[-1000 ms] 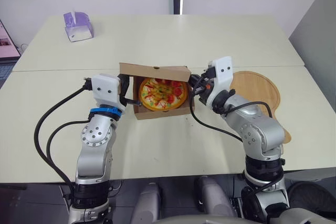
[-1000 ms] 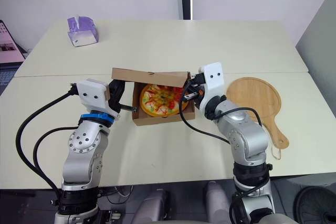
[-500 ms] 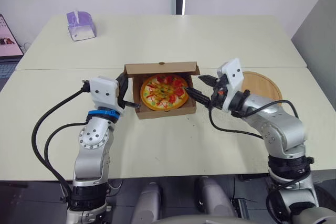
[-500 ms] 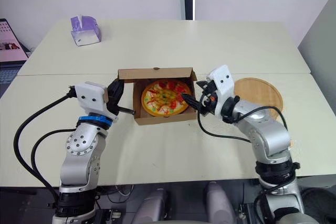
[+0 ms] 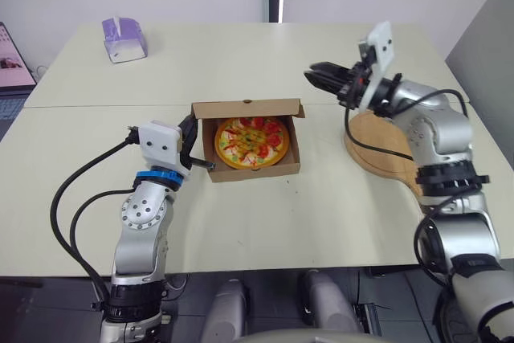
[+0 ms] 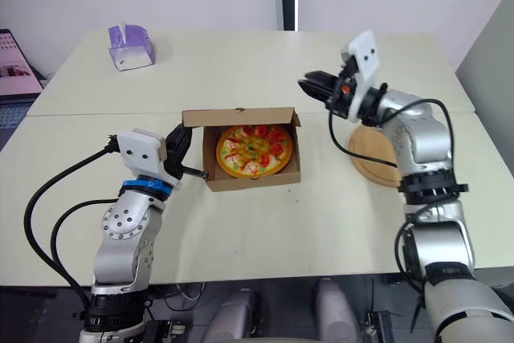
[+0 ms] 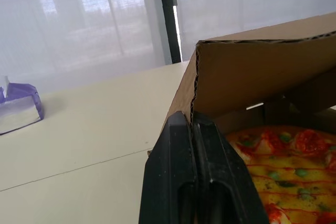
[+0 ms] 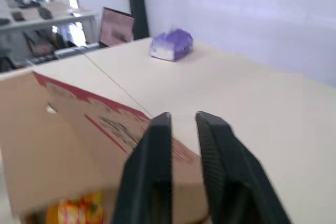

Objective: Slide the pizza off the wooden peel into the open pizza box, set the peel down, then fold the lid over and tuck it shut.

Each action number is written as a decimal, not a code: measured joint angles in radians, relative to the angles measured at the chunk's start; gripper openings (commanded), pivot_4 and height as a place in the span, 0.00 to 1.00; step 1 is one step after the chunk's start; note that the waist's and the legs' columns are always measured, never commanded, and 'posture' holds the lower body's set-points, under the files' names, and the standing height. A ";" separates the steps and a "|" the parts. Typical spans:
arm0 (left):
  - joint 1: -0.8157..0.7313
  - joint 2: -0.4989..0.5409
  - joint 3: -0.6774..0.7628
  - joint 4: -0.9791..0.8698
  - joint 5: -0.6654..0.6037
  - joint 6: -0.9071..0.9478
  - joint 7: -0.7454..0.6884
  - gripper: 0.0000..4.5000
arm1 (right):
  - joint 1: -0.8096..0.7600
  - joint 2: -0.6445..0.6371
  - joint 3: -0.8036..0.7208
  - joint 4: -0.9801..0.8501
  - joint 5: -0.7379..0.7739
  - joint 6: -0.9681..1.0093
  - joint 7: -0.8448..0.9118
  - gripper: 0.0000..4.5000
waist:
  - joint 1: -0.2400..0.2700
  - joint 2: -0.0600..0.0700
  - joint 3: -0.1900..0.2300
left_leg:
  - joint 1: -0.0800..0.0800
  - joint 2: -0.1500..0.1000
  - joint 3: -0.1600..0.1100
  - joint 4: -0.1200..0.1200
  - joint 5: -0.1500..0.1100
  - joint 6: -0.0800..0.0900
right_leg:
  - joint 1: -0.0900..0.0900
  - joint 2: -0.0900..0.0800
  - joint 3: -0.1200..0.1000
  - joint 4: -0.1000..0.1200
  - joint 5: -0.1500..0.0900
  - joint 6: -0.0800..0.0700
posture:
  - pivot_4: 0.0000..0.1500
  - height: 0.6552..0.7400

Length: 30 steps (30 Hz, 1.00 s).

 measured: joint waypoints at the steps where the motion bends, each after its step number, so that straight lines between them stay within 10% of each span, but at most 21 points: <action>1: 0.002 -0.002 0.000 0.000 -0.002 0.000 0.000 0.00 | -0.001 0.016 0.006 0.016 0.001 -0.001 0.008 0.01 | 0.003 0.000 0.000 | -0.001 0.000 -0.001 0.000 0.000 0.000 | 0.000 0.000 -0.001 0.000 0.000 0.000 | 1.00 1.00; 18: 0.055 0.000 -0.016 -0.008 -0.042 0.087 -0.051 0.00 | 0.085 0.025 0.082 0.009 -0.022 0.027 0.087 0.01 | 0.002 0.000 0.000 | -0.001 -0.001 -0.001 0.001 0.000 0.000 | 0.000 -0.001 -0.001 0.000 0.001 0.001 | 1.00 1.00; 28: 0.132 0.134 0.043 -0.075 -0.131 0.164 -0.164 0.70 | 0.124 0.032 0.100 -0.021 -0.028 0.030 0.081 0.00 | -0.004 0.000 0.000 | -0.001 0.001 0.000 0.000 0.000 0.000 | -0.001 0.000 0.000 0.000 0.001 0.000 | 1.00 1.00; 30: 0.169 0.207 0.089 -0.097 -0.178 0.196 -0.224 0.70 | 0.127 0.032 0.101 -0.023 -0.029 0.030 0.080 0.00 | -0.005 0.000 0.000 | -0.001 0.001 0.000 0.000 0.000 0.000 | -0.002 0.001 0.000 0.000 0.001 0.000 | 1.00 1.00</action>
